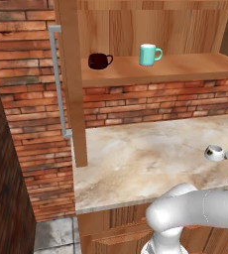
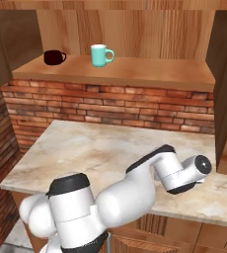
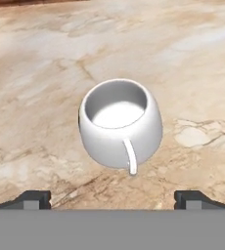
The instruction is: Pick the mug on the counter and place it in the cabinet with the handle facing the right, like the mugs already inside.
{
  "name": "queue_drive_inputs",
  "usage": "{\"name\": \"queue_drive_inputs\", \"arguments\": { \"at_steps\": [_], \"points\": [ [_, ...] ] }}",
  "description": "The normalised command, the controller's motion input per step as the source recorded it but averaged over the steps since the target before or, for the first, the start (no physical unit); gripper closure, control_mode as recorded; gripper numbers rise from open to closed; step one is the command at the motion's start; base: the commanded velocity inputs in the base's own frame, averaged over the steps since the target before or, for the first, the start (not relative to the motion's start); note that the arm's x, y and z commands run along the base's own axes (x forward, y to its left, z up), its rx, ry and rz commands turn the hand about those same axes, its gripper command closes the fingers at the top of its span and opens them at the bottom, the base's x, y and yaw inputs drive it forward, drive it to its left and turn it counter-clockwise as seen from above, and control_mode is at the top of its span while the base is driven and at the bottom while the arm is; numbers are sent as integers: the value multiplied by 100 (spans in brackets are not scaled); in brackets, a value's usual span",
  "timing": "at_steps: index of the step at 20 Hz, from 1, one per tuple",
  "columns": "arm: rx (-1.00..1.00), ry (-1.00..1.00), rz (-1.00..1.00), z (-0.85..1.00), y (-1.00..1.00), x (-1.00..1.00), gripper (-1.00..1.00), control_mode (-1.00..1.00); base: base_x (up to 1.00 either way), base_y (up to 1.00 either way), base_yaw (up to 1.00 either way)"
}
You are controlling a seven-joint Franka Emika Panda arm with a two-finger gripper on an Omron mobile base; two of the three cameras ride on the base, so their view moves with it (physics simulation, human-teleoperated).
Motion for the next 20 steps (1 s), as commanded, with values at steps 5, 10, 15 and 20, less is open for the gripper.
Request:
{"name": "queue_drive_inputs", "arguments": {
  "at_steps": [5,10,15,20],
  "points": [
    [8,0,2,-22,-1,17,-100,-100,0,0,0],
    [5,0,12,-19,0,10,-100,-100,0,0,0],
    [1,0,13,-8,0,12,-100,-100,0,0,0],
    [0,0,11,-1,0,17,-100,-100,0,0,0]
  ]
}}
